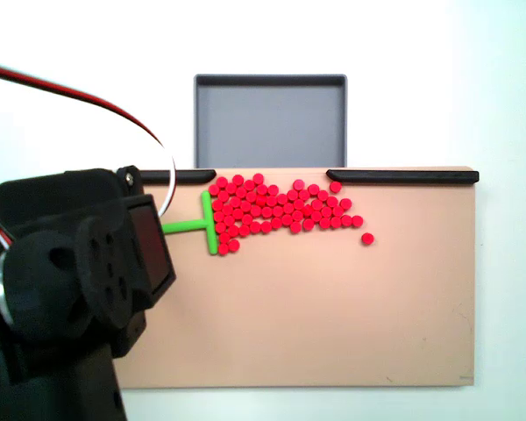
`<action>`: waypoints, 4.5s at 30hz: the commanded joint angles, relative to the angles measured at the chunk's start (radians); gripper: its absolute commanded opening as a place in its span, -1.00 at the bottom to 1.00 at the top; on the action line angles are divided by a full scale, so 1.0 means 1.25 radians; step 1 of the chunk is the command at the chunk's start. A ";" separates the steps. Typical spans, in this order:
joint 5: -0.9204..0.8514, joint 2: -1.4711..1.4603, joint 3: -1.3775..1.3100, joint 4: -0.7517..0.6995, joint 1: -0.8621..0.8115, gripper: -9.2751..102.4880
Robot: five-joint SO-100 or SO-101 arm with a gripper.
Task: Gather the left side granules
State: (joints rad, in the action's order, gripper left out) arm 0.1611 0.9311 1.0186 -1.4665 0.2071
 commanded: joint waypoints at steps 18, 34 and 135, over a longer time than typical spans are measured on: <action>-0.031 -0.023 0.017 -0.005 -0.023 -0.84; -0.042 -0.022 0.017 -0.005 -0.025 -0.84; -1.393 0.665 0.503 -0.103 -0.210 -0.84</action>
State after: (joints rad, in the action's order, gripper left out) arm -1.5754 1.7518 1.6690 -1.6015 -0.0476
